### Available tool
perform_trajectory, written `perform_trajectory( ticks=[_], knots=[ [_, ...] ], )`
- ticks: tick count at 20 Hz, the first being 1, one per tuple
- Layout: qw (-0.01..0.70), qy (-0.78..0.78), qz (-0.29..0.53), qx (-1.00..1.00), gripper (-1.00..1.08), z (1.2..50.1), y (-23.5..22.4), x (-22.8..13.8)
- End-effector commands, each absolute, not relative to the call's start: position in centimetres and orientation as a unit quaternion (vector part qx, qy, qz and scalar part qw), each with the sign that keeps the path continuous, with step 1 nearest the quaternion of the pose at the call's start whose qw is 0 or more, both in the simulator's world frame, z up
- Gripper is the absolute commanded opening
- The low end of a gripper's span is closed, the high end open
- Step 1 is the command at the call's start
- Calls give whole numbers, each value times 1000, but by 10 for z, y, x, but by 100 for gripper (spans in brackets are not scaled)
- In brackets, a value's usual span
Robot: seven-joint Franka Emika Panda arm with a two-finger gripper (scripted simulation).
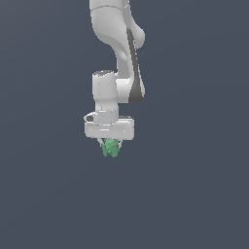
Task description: Pick up the object and move it to a goal position.
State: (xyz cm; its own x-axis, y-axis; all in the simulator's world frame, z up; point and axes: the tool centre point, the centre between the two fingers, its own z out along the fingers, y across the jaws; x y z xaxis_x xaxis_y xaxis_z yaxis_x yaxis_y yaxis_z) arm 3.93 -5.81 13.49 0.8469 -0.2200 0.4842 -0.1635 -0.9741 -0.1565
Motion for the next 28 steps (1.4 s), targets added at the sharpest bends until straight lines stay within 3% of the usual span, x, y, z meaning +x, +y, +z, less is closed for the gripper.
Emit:
perform_trajectory(
  ticks=[1, 28],
  knots=[
    [60, 96, -284, -952, -100, 149, -64, 52],
    [122, 54, -541, -831, -100, 329, -133, 131]
  ],
)
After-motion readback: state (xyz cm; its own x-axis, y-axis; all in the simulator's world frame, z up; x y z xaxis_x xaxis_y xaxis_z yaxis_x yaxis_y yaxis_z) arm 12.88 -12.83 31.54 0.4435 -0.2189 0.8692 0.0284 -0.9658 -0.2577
